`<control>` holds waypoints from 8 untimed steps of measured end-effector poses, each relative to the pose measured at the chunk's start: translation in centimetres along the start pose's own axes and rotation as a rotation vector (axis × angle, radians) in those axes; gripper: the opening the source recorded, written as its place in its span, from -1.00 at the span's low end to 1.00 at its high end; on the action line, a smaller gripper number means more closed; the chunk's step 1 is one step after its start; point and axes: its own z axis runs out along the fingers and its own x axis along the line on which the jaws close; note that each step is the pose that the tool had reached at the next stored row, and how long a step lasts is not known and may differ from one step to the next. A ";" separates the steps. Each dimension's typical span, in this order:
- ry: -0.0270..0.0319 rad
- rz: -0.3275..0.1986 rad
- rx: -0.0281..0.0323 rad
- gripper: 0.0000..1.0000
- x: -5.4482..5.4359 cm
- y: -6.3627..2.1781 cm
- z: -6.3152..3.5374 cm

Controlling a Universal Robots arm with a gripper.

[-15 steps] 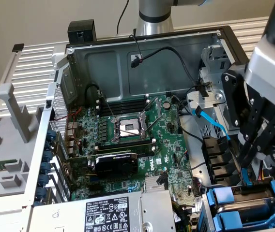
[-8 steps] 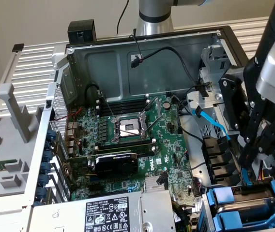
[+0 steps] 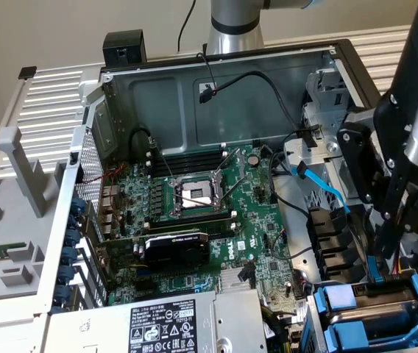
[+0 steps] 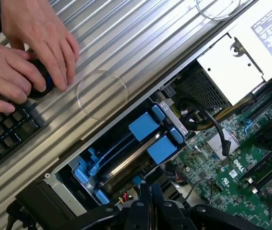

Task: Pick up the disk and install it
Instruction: 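Insert the second disk wire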

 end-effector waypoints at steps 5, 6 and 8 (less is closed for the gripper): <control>0.0119 -0.067 0.0094 -0.69 0.0 -0.01 -0.01; 0.0115 -0.085 0.0091 -0.69 0.0 -0.01 -0.01; 0.0106 -0.121 0.0082 -0.69 0.0 0.00 -0.02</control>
